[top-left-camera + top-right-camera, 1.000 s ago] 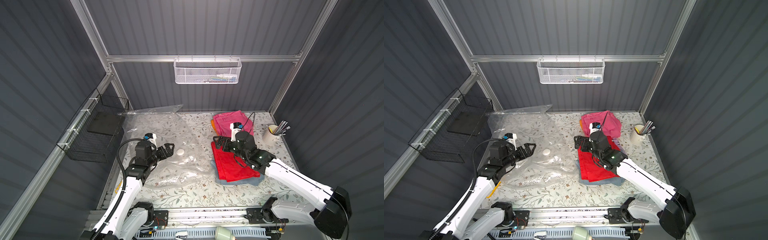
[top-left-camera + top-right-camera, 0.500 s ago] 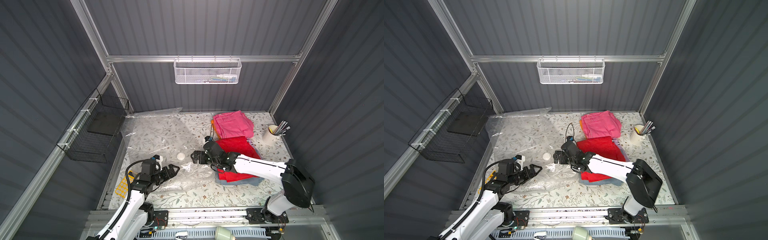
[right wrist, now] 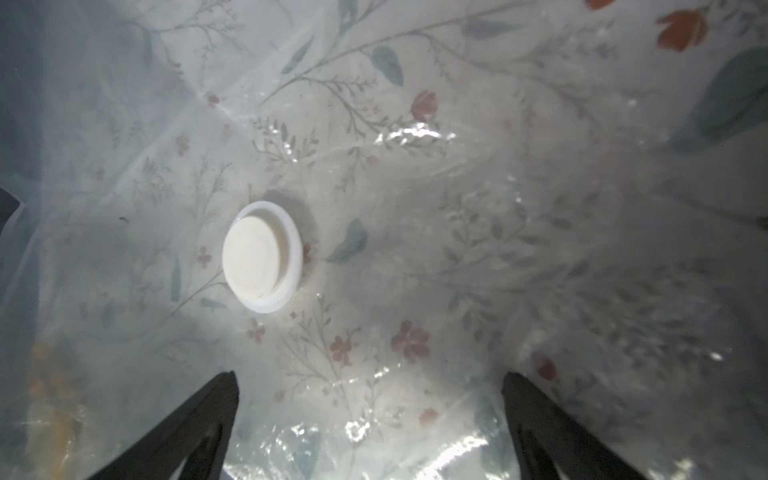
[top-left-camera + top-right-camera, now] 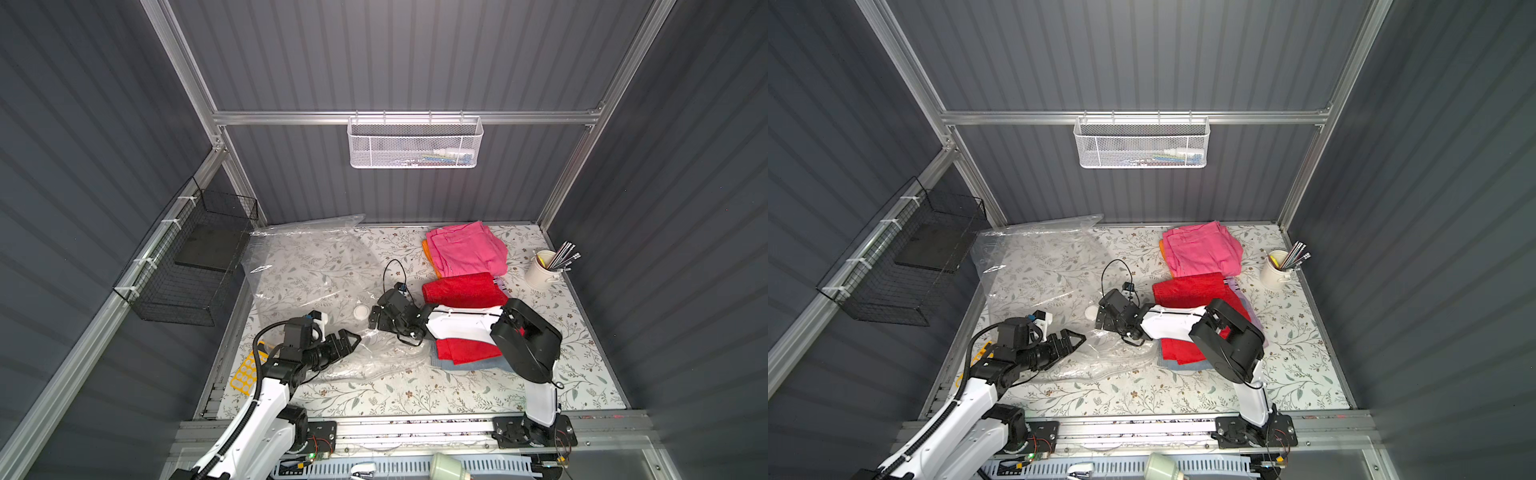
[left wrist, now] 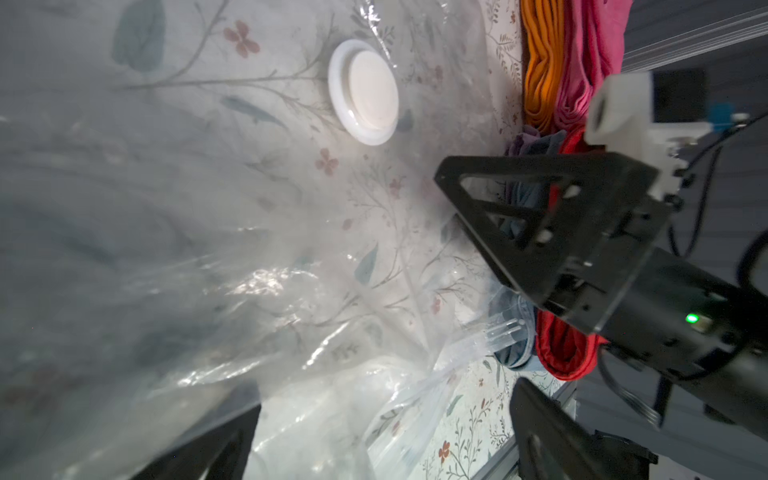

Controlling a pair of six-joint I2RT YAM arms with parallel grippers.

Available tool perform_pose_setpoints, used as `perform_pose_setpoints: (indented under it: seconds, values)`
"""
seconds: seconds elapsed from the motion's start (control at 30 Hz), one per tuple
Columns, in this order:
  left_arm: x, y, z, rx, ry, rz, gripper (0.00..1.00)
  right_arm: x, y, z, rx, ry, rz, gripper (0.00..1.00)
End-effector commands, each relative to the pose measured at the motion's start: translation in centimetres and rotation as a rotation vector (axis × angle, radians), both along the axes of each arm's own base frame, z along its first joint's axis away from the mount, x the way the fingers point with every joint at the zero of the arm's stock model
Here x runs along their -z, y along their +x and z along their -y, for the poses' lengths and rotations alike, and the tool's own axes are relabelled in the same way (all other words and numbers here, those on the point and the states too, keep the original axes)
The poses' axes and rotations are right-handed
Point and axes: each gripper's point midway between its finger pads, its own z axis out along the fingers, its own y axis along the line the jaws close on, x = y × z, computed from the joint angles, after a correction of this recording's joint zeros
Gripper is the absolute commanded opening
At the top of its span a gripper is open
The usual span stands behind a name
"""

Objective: Take the trousers out of the vacuum bag
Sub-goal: Adjust the vacuum bag at the center of the board.

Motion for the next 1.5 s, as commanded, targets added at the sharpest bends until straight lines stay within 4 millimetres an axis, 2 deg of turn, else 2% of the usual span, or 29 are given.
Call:
perform_pose_setpoints:
  seconds: [0.0, 0.13, 0.27, 0.43, 0.7, 0.83, 0.97, 1.03, 1.13, 1.3, 1.47]
  values:
    - [-2.0, -0.5, 0.5, 0.037, -0.003, 0.018, 0.95, 2.0, 1.1, 1.3, 0.082, -0.027, -0.041, 0.99]
    - [-3.1, -0.9, 0.6, 0.039, 0.005, 0.022, 0.95, 3.6, 1.6, 1.8, 0.111, -0.036, -0.076, 0.99]
    - [-2.9, -1.7, 1.2, 0.048, -0.004, -0.001, 0.95, 4.9, 1.7, 2.3, 0.138, -0.045, -0.101, 0.99]
    - [-0.7, -3.6, 1.7, 0.056, -0.012, -0.067, 0.94, 5.7, 2.0, 2.8, 0.162, -0.05, -0.117, 0.99]
    - [3.6, -6.7, 0.9, 0.055, 0.0, -0.173, 0.94, 6.4, 3.0, 3.3, 0.201, -0.057, -0.121, 0.99]
    - [5.0, -6.9, 0.2, 0.046, 0.045, -0.191, 0.95, 6.6, 3.2, 3.6, 0.212, -0.059, -0.125, 0.99]
    - [5.0, -6.0, -0.1, 0.034, 0.086, -0.167, 0.96, 6.2, 3.5, 3.6, 0.214, -0.044, -0.114, 0.99]
    - [4.4, -5.2, 0.0, 0.037, 0.097, -0.133, 0.96, 5.1, 3.9, 3.5, 0.203, -0.021, -0.088, 0.99]
    - [2.3, -3.6, 0.5, 0.049, 0.088, -0.048, 0.97, 1.2, 4.8, 3.1, 0.154, 0.02, 0.009, 0.99]
    - [-1.7, -0.6, 0.2, 0.028, 0.141, 0.125, 1.0, -8.4, 5.9, 3.0, 0.052, 0.084, 0.235, 0.99]
    - [-5.8, 1.6, -0.5, 0.004, 0.207, 0.267, 1.0, -15.0, 5.4, 5.3, 0.008, 0.103, 0.401, 0.99]
